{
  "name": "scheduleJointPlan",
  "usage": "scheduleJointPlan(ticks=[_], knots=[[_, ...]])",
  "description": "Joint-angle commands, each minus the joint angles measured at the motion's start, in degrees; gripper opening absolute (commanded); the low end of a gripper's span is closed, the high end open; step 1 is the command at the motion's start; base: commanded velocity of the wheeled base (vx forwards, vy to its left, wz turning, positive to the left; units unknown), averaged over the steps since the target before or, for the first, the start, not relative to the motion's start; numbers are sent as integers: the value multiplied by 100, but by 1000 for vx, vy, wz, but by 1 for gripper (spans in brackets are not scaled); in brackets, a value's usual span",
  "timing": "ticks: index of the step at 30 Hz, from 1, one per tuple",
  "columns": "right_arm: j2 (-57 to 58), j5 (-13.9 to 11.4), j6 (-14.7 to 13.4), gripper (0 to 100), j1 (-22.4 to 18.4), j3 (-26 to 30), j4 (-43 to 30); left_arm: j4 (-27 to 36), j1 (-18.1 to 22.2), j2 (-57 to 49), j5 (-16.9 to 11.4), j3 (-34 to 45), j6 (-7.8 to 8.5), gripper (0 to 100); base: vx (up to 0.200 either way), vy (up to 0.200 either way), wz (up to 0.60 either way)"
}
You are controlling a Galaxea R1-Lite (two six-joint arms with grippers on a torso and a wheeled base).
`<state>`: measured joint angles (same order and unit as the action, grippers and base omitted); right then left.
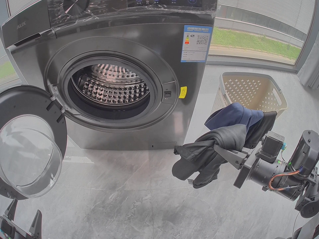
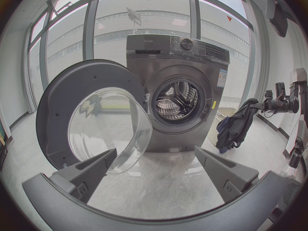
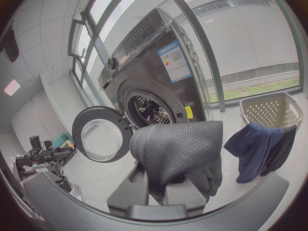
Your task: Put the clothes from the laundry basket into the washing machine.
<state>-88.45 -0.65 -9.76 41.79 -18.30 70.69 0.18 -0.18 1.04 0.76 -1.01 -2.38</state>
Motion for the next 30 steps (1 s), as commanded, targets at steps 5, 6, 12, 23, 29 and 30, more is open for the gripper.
scheduleJointPlan(ticks=[5, 6, 12, 23, 29, 30], knots=[[-14, -32, 54, 0, 5, 46, 6, -1, 1, -60, 4, 84, 0, 100, 0, 80, 0], [-5, -32, 54, 0, 5, 54, -3, -1, 1, -60, 4, 84, -8, 100, 0, 0, 0], [-40, -41, 10, 0, -57, 72, -20, -1, 1, -60, 4, 84, -8, 100, 0, 0, 0], [-163, -14, 10, 0, -57, 116, 6, -1, 1, -60, 4, 84, -8, 100, 0, 0, 0], [-49, -50, 1, 0, -162, 98, 15, -1, 1, -60, 4, 84, -8, 100, 0, 0, 0], [-14, -50, -34, 0, -162, 107, 15, -1, 1, -60, 4, 84, -8, 100, 0, 0, 0]])
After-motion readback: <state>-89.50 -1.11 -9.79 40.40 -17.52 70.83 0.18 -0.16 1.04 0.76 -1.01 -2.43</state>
